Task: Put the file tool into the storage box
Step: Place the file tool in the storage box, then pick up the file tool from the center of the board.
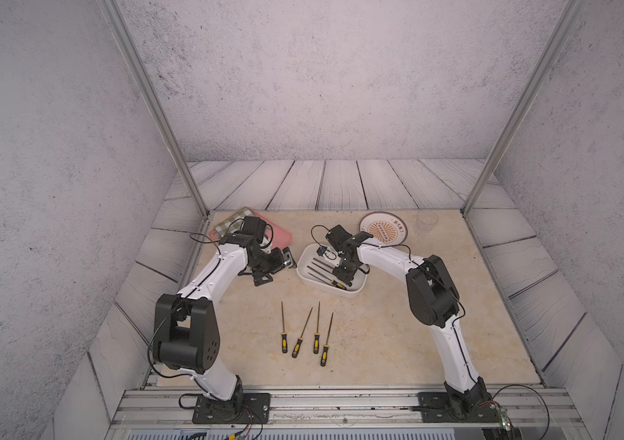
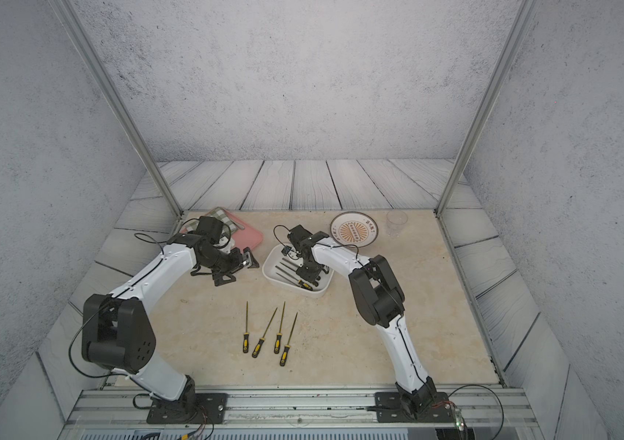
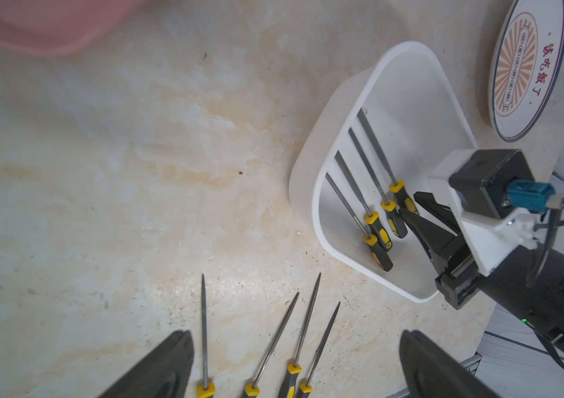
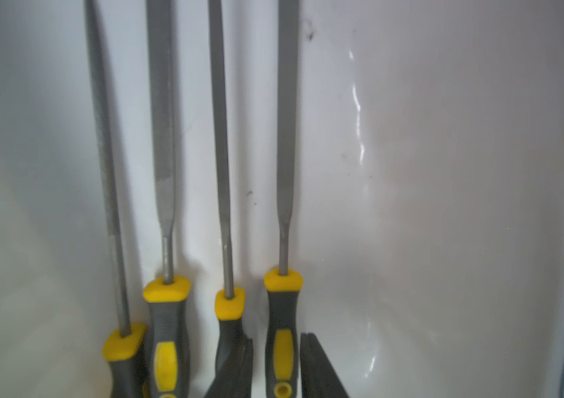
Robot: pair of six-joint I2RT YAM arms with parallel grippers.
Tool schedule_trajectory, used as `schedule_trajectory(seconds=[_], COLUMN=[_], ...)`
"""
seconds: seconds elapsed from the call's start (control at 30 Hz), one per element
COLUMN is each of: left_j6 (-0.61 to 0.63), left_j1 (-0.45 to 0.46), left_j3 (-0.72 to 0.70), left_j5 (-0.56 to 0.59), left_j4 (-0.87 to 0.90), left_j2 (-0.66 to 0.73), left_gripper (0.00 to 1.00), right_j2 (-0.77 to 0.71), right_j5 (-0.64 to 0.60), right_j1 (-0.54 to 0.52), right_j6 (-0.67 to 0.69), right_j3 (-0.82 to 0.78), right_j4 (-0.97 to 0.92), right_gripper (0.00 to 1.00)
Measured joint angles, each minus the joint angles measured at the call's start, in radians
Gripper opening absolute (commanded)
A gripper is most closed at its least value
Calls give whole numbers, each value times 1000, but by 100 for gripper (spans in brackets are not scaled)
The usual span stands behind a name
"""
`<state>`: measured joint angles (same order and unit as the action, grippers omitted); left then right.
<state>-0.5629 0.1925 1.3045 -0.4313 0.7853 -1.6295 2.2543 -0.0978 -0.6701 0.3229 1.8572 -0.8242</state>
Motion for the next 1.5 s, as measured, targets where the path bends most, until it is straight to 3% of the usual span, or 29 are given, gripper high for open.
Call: schedule_trajectory(seconds=[0.47,0.77,0.97,1.2,1.5], left_j6=[-2,26,36,24,-13], left_j1=[0,-16,-49,-51,-51], left_j3=[-1,-58,-159,-176,-157], left_j5=[-2,14,16,-38,-94], left_j4=[-4,-12,-54,-99,-138], left_j2=[11,98,138,124,49], left_gripper=[100,99,99,100,100], right_j2=[-10,-206,-430,-617,-772], right_j5=[23,121,167,166,135], right_j1=[0,-12,-100,-166,-256], right_j6=[-114,-335,-546,-809,-1014], right_j3=[101,111,-93,-485,-730], right_j4=[-113,-164,-78,99,190], right_gripper=[44,44,45,45,46])
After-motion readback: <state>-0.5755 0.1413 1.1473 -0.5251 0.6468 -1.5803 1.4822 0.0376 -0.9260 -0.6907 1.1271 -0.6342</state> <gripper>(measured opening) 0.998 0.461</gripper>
